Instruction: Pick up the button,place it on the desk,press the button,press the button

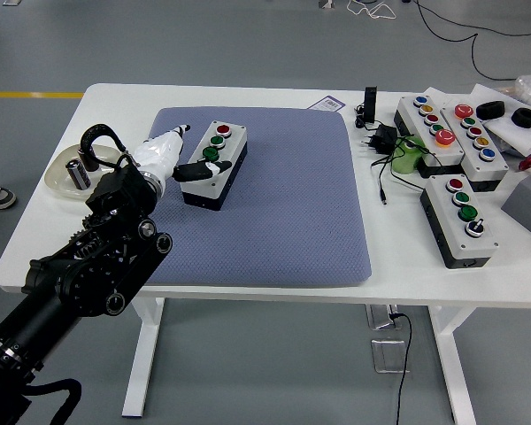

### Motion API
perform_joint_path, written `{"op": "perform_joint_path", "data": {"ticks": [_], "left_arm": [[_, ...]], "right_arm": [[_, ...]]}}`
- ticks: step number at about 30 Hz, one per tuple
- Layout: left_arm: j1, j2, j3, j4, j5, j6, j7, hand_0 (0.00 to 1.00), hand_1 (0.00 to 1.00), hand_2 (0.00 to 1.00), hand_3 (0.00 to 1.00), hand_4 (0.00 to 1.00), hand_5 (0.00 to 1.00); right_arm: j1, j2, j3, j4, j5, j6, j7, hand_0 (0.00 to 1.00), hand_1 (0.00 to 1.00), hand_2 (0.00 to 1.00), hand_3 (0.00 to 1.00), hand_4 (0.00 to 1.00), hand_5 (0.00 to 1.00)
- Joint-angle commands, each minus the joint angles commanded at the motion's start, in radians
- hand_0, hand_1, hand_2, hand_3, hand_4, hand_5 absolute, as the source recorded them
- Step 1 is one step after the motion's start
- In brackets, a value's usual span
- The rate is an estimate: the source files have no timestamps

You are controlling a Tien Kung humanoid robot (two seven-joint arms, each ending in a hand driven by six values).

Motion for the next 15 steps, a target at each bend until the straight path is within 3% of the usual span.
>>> {"op": "perform_joint_path", "data": {"ticks": [9,15], "left_arm": [[-0.048,0.000,0.024,0.092,-0.051,0.041,0.039,0.948,0.998,0.998,0.998,0.998,0.757],[-0.074,0.000,0.030,0.129,-0.102,0.036,0.035,0.948,0.998,0.998,0.998,0.998,0.757]], "right_arm": [[0.002,-0.002,0.000,0.000,-0.005,0.002,0.001,0.645,0.534,0.566,0.634,0.232,0.249],[0.002,-0.005,0.001,0.000,-0.010,0.002,0.003,0.645,0.534,0.566,0.634,0.232,0.249]]}}
